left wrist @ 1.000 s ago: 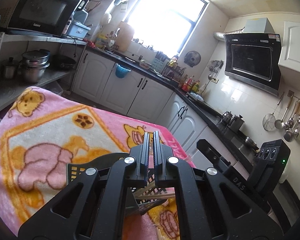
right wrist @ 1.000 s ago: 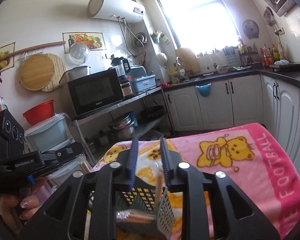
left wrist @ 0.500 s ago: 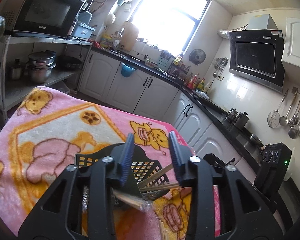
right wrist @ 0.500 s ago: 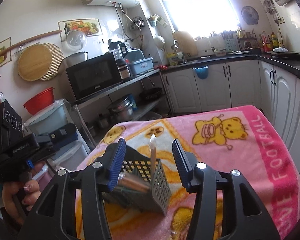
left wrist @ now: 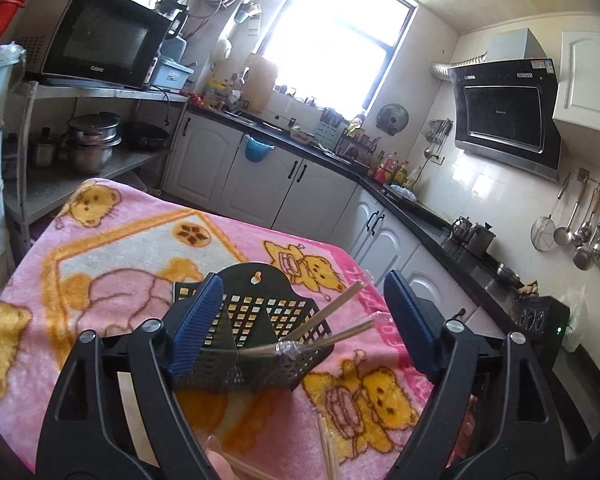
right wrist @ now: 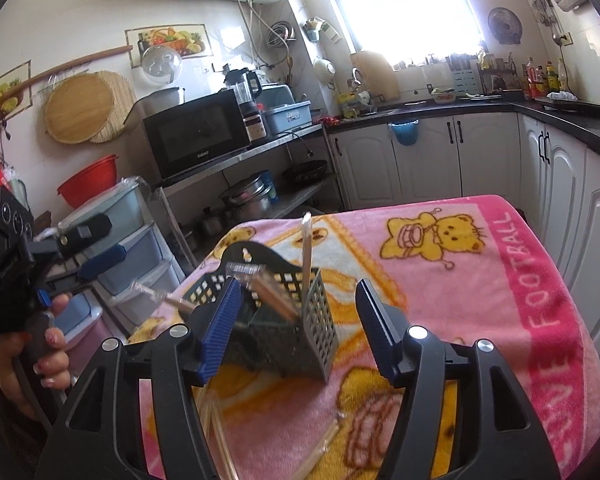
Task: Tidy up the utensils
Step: 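Open both tools to release the chopsticks into the basket, then pull both open tools back and lower them toward the loose chopsticks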
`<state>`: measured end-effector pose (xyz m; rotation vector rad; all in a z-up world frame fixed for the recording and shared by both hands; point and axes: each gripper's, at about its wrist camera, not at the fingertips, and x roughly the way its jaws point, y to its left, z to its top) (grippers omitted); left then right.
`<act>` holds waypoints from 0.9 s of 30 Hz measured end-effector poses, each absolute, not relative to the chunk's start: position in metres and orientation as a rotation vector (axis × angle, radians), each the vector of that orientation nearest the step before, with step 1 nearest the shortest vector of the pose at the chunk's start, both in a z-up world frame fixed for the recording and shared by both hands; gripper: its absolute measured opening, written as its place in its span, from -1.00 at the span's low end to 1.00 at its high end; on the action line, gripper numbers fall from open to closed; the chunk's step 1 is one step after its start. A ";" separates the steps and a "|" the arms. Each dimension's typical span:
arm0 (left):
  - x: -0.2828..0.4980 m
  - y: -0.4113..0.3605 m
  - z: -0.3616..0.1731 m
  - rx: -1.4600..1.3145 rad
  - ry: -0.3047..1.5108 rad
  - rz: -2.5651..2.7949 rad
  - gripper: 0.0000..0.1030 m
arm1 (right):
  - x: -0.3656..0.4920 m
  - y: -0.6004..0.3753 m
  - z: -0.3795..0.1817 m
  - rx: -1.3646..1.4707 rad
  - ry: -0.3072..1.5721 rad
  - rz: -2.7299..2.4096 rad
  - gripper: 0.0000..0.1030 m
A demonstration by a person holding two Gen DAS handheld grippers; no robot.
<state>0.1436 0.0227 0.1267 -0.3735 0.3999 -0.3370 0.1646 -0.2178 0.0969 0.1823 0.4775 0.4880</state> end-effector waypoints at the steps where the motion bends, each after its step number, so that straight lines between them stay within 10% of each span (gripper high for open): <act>1: 0.140 0.024 0.126 -0.373 0.400 -0.331 0.51 | 0.161 -0.218 0.096 0.182 0.481 0.492 0.15; 27: 0.111 0.037 0.063 -0.381 0.562 -0.265 0.66 | 0.104 -0.208 0.051 0.070 0.630 0.530 0.20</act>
